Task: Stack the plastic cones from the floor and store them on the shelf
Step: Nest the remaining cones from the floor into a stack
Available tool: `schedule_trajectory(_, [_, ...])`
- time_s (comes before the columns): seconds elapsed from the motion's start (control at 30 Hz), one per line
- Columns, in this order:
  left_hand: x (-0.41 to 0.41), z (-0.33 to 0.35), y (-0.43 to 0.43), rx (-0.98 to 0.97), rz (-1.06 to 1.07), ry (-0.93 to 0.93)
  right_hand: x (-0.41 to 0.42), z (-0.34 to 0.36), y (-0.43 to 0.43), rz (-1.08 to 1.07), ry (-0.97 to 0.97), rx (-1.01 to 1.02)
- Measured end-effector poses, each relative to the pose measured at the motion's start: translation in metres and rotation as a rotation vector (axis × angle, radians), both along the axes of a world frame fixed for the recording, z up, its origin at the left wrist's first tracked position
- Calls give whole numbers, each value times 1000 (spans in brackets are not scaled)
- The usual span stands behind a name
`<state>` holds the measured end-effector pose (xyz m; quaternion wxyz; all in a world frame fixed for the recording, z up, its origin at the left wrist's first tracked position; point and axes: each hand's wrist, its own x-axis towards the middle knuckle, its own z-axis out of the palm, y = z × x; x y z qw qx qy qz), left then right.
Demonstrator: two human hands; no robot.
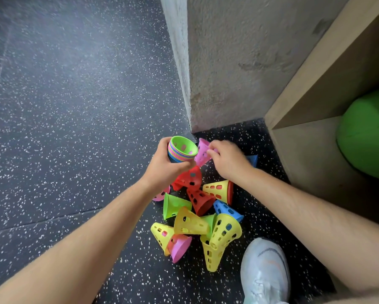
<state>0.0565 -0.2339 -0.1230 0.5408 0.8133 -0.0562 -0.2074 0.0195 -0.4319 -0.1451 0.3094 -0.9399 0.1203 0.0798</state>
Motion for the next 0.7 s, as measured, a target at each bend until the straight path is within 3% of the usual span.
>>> schedule_trajectory(0.2, [5, -1, -12, 8, -19, -24, 1, 29, -24, -198, -332, 78])
schedule_trajectory(0.4, [2, -1, -32, 6, -59, -51, -13, 45, -22, -113, -531, 119])
schedule_trajectory(0.57, [-8, 6, -52, -44, -68, -58, -31, 39, -18, 119, -500, 155])
schedule_trajectory(0.7, [-16, 7, -63, -59, -56, -51, -49, 37, -24, 28, -432, 291])
